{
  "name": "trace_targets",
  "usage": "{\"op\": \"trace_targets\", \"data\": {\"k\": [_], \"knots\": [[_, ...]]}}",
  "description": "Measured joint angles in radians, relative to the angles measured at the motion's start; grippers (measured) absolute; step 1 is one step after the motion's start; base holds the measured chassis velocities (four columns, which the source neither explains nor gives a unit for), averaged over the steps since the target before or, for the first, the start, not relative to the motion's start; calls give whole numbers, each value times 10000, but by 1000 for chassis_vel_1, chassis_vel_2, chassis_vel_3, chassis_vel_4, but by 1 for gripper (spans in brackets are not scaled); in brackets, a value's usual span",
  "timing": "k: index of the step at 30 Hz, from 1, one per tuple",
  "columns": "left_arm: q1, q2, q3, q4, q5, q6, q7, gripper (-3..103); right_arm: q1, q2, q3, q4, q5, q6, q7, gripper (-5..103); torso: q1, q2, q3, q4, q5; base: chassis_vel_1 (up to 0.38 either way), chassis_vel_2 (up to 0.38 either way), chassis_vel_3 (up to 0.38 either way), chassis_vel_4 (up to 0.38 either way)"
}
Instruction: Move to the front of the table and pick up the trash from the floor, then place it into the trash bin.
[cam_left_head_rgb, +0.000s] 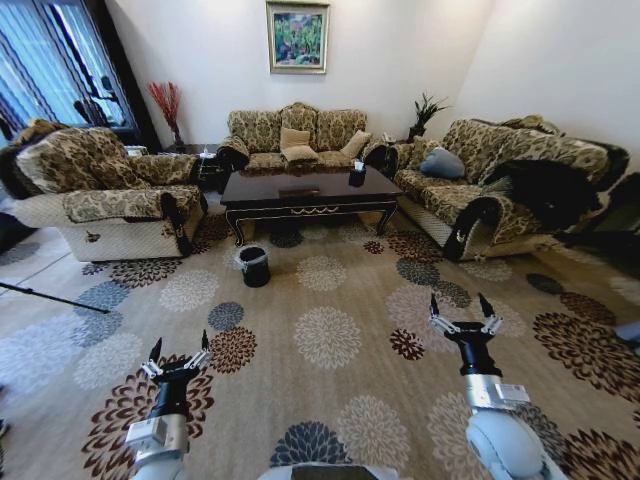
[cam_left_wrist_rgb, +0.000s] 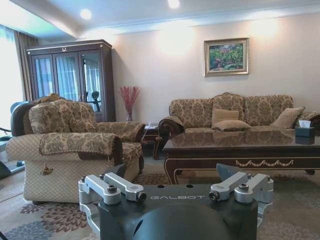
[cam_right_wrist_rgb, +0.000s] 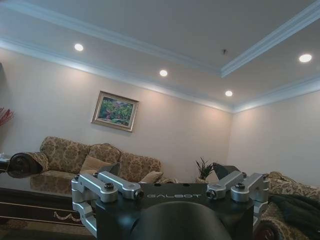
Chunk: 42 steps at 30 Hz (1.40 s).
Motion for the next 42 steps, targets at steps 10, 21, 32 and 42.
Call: {"op": "trace_targets", "data": {"k": [10, 21, 32, 42], "knots": [[0, -1, 0, 0, 0, 0, 0, 100, 0, 0, 0, 0, 0, 0, 0, 100, 224, 500, 276, 0, 0, 0, 0, 0, 0], [0, 0, 0, 0, 0, 0, 0, 100, 0, 0, 0, 0, 0, 0, 0, 100, 342, 770, 432, 0, 0, 0, 0, 0, 0], [0, 0, 0, 0, 0, 0, 0, 100, 0, 0, 0, 0, 0, 0, 0, 100, 331, 739, 416, 0, 0, 0, 0, 0, 0], [0, 0, 0, 0, 1, 0, 0, 100, 0, 0, 0, 0, 0, 0, 0, 100, 317, 709, 399, 0, 0, 0, 0, 0, 0]]}}
